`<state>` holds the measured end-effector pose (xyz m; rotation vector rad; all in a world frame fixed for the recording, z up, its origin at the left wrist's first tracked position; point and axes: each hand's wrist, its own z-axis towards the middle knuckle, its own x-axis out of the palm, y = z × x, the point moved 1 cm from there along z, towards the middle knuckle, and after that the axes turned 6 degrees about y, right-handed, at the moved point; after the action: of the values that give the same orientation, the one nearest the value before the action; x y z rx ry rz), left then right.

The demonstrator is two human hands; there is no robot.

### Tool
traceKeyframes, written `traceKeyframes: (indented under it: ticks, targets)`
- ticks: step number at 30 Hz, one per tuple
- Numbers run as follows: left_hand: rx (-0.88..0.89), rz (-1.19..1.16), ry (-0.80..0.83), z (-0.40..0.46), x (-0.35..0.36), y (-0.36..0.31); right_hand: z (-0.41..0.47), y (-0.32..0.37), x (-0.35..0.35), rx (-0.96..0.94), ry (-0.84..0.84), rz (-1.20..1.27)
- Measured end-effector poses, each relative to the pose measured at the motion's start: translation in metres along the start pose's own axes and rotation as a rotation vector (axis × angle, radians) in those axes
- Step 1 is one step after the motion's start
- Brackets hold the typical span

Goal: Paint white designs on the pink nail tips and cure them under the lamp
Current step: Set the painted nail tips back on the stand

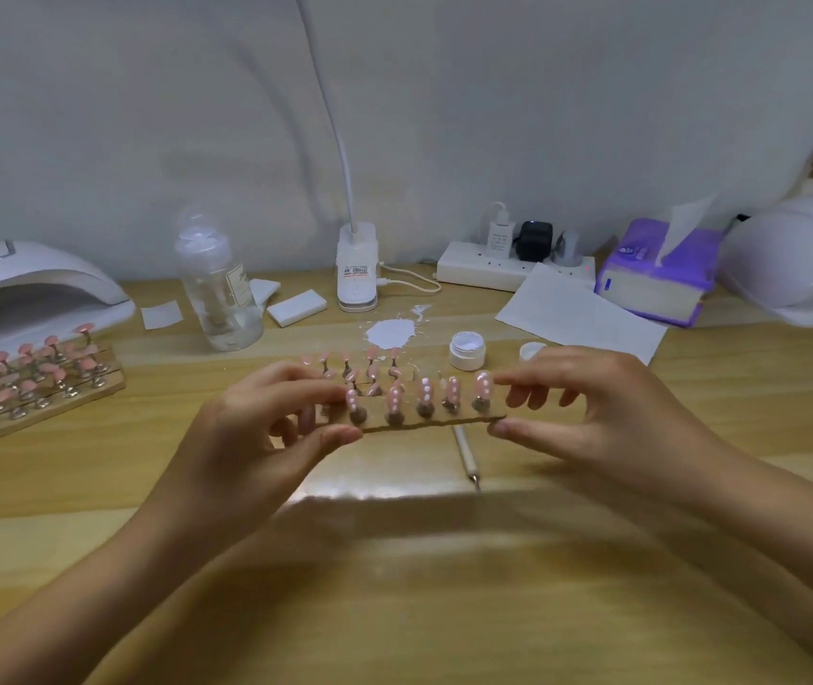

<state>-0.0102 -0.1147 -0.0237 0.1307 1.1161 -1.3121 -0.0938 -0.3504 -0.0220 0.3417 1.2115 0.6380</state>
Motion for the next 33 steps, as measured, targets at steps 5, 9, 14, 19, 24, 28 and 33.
traceKeyframes:
  ticks: [5,9,14,19,24,28,33]
  targets:
    - [0.116,-0.055,0.022,0.037,0.025,-0.021,-0.014,-0.008,-0.037,0.038,0.074,-0.010]
    - [0.103,-0.157,0.046,0.075,0.066,-0.045,-0.031,-0.030,-0.083,0.140,0.076,-0.137]
    - [0.059,-0.342,0.029,0.116,0.126,-0.082,-0.060,-0.057,-0.133,0.203,-0.015,-0.347]
    - [-0.112,-0.609,-0.001,0.142,0.187,-0.122,-0.086,-0.085,-0.180,0.347,-0.025,-0.528]
    - [-0.280,-0.810,0.089,0.161,0.236,-0.155,-0.108,-0.113,-0.219,0.613,0.030,-0.730]
    - [-0.358,-0.917,0.155,0.169,0.258,-0.163,-0.105,-0.135,-0.234,0.872,0.154,-0.894]
    - [-0.510,-1.041,0.094,0.172,0.262,-0.149,-0.094,-0.155,-0.242,1.028,0.029,-0.765]
